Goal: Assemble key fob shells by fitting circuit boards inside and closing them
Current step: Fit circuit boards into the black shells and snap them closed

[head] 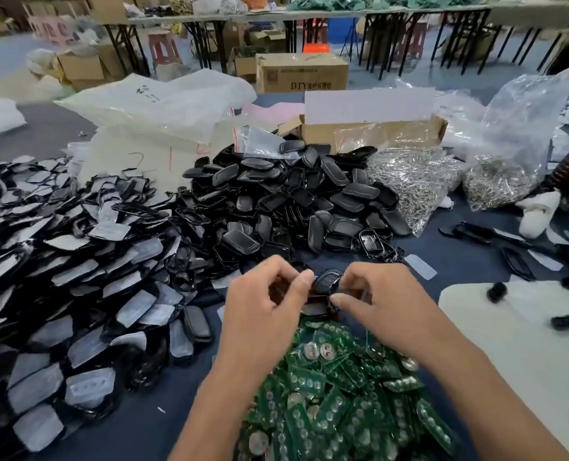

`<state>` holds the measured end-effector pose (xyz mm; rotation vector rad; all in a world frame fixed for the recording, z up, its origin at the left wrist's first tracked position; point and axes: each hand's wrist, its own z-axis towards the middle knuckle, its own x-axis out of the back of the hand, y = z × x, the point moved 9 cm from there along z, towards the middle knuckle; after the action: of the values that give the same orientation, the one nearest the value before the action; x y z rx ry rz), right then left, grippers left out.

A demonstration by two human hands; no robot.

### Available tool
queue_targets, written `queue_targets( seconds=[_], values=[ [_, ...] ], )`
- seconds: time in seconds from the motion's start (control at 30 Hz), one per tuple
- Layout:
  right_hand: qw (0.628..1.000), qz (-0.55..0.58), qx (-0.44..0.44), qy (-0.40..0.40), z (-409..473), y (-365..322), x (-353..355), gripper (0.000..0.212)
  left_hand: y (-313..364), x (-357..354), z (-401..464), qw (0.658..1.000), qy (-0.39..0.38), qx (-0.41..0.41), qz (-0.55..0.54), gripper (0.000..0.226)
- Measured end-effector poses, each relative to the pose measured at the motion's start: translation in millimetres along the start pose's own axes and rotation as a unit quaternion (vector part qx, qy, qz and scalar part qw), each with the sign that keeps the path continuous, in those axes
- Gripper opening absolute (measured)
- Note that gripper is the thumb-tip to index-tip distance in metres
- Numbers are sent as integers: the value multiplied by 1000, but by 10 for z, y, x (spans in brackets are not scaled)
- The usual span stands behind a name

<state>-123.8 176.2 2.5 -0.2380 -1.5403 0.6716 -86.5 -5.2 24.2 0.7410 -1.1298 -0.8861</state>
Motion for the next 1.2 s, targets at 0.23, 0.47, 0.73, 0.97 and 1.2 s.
queue_targets(
  seconds=[0.23,0.47,0.73,0.97,1.2],
  values=[
    [991,-73,-107,25,139,212,-226,41,-431,196,257,998,70,2,-4,32],
    [995,-46,-87,30,158,224,-232,28,-432,-35,289,999,-16,-32,0,13],
    [998,-49,-37,-6,182,61,-355,29,-386,-318,235,981,-116,-86,129,19],
    [985,151,56,54,321,-163,-140,21,-278,-202,318,988,-129,-68,47,13],
    [983,113,139,-33,288,-251,-313,27,-491,1,417,997,-68,26,5,46]
  ],
)
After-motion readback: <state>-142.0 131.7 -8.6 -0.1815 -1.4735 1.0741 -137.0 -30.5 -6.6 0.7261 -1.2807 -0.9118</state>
